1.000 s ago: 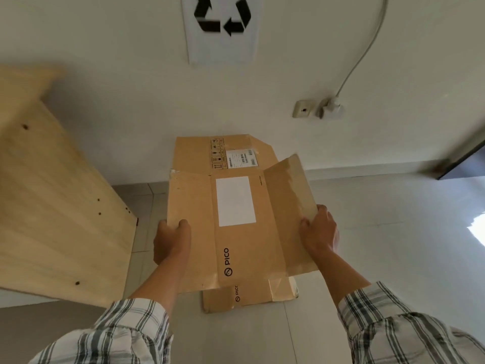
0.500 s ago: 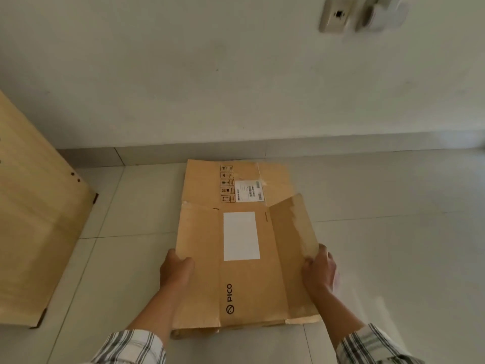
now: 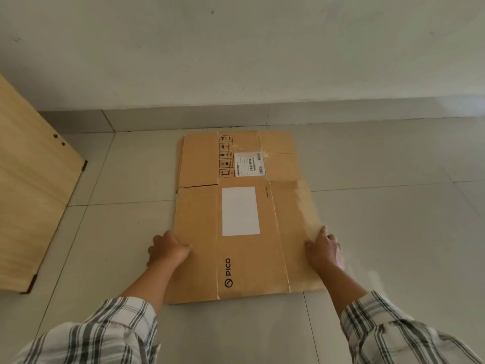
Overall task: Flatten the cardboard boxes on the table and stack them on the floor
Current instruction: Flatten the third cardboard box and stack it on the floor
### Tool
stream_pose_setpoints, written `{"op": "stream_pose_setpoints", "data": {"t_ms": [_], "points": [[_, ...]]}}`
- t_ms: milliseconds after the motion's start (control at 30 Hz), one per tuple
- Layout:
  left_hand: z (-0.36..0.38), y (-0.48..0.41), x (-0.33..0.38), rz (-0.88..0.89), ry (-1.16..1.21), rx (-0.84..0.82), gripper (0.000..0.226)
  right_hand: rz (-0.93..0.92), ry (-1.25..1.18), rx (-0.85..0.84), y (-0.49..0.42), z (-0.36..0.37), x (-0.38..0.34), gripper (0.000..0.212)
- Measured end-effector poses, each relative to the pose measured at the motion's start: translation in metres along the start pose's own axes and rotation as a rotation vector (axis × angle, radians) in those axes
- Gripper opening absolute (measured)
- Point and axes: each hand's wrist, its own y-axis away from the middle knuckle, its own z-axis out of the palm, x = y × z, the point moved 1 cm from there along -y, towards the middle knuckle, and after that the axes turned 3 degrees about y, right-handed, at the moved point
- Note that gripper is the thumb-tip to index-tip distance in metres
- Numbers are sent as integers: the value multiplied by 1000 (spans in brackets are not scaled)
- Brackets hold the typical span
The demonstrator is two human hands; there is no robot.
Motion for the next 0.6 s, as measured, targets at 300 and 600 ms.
{"op": "stream_pose_setpoints", "data": {"t_ms": [300, 600], "points": [[-45, 34, 42, 150, -175, -109, 24, -269, 428, -48, 37, -52, -37, 69], [-258, 204, 155, 361, -9, -140, 9, -515, 404, 96, 181, -282, -183, 48]]}}
